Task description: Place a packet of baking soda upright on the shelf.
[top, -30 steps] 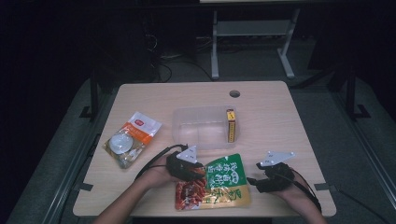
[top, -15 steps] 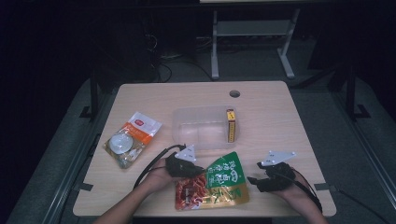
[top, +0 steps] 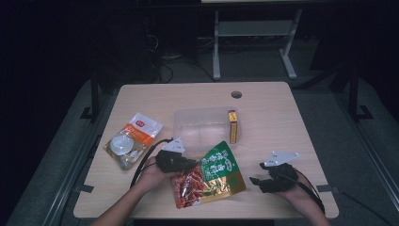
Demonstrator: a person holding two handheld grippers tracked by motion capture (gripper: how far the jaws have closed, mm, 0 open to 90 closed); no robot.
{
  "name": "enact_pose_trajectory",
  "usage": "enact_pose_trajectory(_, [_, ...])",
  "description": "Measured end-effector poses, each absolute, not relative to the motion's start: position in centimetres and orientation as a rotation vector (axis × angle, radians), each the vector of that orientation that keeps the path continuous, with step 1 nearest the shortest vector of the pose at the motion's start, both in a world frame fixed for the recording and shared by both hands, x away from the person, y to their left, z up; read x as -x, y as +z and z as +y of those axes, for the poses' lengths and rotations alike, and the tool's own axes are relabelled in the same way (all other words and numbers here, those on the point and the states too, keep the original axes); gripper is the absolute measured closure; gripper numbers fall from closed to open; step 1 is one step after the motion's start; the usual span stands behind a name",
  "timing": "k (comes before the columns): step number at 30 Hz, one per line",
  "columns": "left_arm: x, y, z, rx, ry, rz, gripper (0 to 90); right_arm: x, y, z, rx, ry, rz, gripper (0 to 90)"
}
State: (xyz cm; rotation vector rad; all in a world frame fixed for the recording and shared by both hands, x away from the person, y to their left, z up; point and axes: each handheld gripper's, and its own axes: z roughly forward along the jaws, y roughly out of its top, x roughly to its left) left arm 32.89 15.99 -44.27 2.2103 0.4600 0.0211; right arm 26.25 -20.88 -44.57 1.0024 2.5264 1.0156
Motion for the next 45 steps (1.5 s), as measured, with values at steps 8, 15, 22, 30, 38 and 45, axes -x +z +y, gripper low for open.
enact_pose_trajectory(8, [-32.7,-42.2,17.6,-2.131,0.078,0.484,89.8,-26.1,-44.4,-20.6,-1.008,1.081,2.54,33.0])
enact_pose_trajectory(15, [-32.7,-40.9,18.8,-2.07,0.098,0.508,89.9,-26.0,-44.4,-19.5,-0.983,1.192,2.599,30.5])
enact_pose_trajectory(22, [-32.6,-40.1,19.2,-2.028,0.117,0.522,90.0,-26.7,-43.9,-17.3,-0.914,1.363,2.615,29.2])
enact_pose_trajectory(30, [-32.8,-39.4,20.0,-1.998,0.139,0.539,89.9,-27.7,-43.3,-14.4,-0.823,1.417,2.603,28.4])
enact_pose_trajectory(38, [-32.9,-39.2,20.5,-1.966,0.136,0.548,89.9,-29.4,-42.9,-12.2,-0.833,1.496,2.566,32.6])
enact_pose_trajectory(45, [-32.7,-39.2,20.6,-1.939,0.116,0.548,89.9,-30.1,-43.0,-12.0,-0.874,1.571,2.567,57.3])
